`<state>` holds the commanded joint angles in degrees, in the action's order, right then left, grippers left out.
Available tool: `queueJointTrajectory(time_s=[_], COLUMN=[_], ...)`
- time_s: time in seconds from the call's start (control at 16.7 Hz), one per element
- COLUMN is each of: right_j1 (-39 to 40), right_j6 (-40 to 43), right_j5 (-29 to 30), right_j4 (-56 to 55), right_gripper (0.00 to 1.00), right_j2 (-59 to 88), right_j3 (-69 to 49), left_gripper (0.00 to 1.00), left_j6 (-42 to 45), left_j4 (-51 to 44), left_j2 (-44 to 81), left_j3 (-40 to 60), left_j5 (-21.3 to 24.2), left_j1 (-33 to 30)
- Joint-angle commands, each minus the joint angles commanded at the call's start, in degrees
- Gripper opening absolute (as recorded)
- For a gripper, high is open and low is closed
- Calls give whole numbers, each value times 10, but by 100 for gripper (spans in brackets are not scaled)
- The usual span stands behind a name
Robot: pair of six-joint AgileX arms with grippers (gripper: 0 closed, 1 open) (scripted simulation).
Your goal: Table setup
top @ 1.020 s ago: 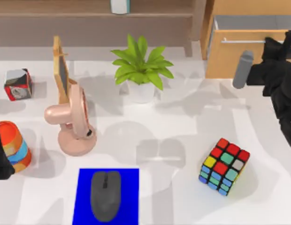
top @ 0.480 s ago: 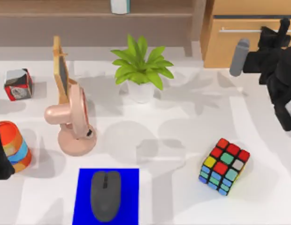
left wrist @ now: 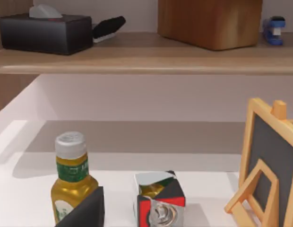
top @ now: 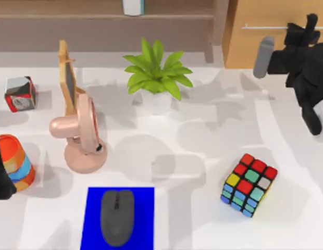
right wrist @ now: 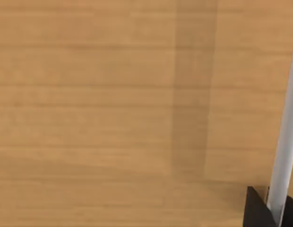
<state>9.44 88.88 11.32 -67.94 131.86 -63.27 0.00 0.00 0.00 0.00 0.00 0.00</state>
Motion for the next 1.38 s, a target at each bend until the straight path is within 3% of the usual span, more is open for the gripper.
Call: queueJointTrajectory(time_s=[0.06,0.84,1.38], right_j1=[0,0,3], right_j6=[0,0,-5], right_j5=[0,0,1], right_j4=[0,0,5], right_gripper=[0,98,100], right_j2=[0,0,5], right_j3=[0,0,22], left_gripper=[100,100,100], left_j6=[0,0,0], left_j4=[0,0,0], left_j2=[0,0,0], left_j3=[0,0,0], left_j5=[0,0,0], left_j1=[0,0,0])
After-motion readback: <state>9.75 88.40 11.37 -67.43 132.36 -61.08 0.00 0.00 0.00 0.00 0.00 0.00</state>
